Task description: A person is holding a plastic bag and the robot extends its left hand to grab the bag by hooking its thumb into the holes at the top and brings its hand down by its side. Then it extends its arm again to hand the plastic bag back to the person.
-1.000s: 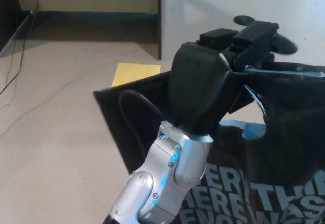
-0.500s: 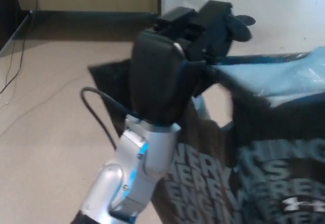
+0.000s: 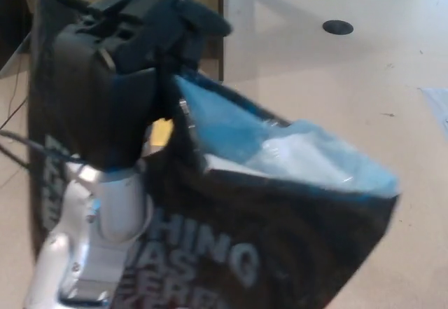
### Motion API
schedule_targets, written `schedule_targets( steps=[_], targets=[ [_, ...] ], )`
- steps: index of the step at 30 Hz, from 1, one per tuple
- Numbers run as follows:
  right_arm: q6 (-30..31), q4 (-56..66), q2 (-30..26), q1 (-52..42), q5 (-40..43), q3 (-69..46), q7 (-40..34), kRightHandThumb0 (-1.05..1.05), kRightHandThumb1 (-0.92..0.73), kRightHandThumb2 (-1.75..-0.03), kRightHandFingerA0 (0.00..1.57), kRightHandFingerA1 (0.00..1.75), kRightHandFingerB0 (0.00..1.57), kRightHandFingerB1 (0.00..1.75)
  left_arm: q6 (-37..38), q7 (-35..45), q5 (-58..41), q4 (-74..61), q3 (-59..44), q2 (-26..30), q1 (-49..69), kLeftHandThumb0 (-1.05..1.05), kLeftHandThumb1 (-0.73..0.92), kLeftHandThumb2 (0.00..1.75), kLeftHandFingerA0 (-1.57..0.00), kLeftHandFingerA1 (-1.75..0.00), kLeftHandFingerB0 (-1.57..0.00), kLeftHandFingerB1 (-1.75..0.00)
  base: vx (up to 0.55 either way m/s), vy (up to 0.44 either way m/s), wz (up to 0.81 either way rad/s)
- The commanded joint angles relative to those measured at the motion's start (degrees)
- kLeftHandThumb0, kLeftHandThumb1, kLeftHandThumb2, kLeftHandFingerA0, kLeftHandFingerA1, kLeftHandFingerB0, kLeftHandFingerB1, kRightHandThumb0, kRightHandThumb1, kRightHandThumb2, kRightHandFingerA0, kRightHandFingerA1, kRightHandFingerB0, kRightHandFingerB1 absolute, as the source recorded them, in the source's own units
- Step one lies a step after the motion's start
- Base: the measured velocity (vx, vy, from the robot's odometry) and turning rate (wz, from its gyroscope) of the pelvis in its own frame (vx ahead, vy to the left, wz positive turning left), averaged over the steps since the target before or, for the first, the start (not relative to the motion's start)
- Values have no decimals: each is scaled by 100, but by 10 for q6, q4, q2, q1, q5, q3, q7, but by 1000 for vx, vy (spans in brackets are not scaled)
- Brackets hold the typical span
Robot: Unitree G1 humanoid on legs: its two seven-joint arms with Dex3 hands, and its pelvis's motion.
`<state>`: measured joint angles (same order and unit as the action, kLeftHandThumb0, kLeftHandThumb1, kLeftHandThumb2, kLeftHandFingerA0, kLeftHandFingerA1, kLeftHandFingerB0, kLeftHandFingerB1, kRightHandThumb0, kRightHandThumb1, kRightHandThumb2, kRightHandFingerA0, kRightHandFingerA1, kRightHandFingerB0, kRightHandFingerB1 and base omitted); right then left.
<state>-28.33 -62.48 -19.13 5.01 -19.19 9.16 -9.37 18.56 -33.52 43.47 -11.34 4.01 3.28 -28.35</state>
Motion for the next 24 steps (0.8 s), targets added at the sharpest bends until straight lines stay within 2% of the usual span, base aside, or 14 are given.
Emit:
schedule_targets(
  steps=[1, 2, 3, 4, 6, 8, 12, 13, 16, 17, 18, 20, 21, 24],
  targets=[
    [4, 0, -7, 1, -1, -1, -6, -33, -56, -90, 84, 81, 56, 60, 37, -15, -30, -19, -35, 31, 26, -2, 52, 108, -110, -143, -85, -121, 0, 0, 0],
    [7, 3, -8, 0, 0, -2, -3, -35, -57, -90, 83, 81, 57, 60, 43, -13, -39, -21, -41, 34, 34, -2, 50, 113, -108, -143, -86, -119, 0, 0, 0],
    [5, 2, -9, 1, 0, -2, -3, -34, -65, -62, 83, 72, 62, 45, 43, -13, -41, -24, -48, 38, 43, -4, 51, 112, -109, -148, -88, -118, 0, 0, 0],
    [2, -1, -9, 2, 1, -3, -2, -30, -68, -60, 82, 72, 65, 45, 41, -8, -46, -28, -54, 39, 52, -10, 54, 108, -109, -149, -87, -118, 0, 0, 0],
    [-1, -1, -9, 4, 4, -5, 0, -30, -68, -61, 81, 63, 64, 45, 35, -8, -45, -40, -73, 46, 89, -11, 57, 99, -110, -156, -88, -127, 0, 0, 0],
    [-3, -2, -7, 5, 3, -4, 1, -30, -68, -61, 81, 61, 64, 45, 53, -18, -48, -37, -88, 56, 112, -10, 63, 91, -110, -145, -84, -122, 0, 0, 0],
    [-2, -2, -10, 6, 0, -2, 5, -30, -68, -61, 82, 64, 64, 45, 71, -39, -43, -28, -117, 68, 169, -5, 64, 89, -106, -151, -85, -124, 0, 0, 0],
    [-4, -2, -10, 8, -2, -1, 3, -29, -68, -61, 82, 64, 64, 45, 84, -53, -41, -11, -136, 80, 203, 5, 50, 108, -106, -157, -88, -123, 0, 0, 0],
    [-5, -5, -12, 13, 1, -3, 7, -28, -68, -60, 82, 65, 64, 46, 119, -79, -50, 32, -163, 94, 253, 13, 51, 113, -102, -156, -90, -121, 0, 0, 0],
    [-6, -6, -12, 14, 1, -3, 8, -28, -68, -60, 82, 65, 64, 46, 133, -84, -55, 45, -167, 99, 259, 13, 55, 104, -94, -160, -87, -124, 0, 0, 0],
    [-10, -10, -12, 15, 2, -4, 7, -27, -67, -60, 83, 66, 65, 47, 155, -95, -59, 69, -175, 108, 274, 7, 62, 93, -96, -164, -84, -125, 0, 0, 0],
    [-15, -14, -10, 14, 1, -3, 4, -27, -67, -60, 84, 71, 65, 47, 172, -106, -57, 91, -188, 118, 300, 7, 61, 93, -93, -164, -84, -124, 0, 0, 0],
    [-9, -13, -10, 15, -1, -1, 4, -29, -68, -60, 83, 71, 65, 45, 188, -113, -59, 108, -194, 124, 317, 14, 57, 101, -103, -155, -85, -119, 0, 0, 0],
    [-6, -15, -8, 15, -5, 3, 3, -29, -68, -60, 84, 67, 65, 46, 216, -149, -43, 154, -204, 132, 353, 8, 61, 95, -102, -158, -87, -117, 0, 0, 0]
  ],
)
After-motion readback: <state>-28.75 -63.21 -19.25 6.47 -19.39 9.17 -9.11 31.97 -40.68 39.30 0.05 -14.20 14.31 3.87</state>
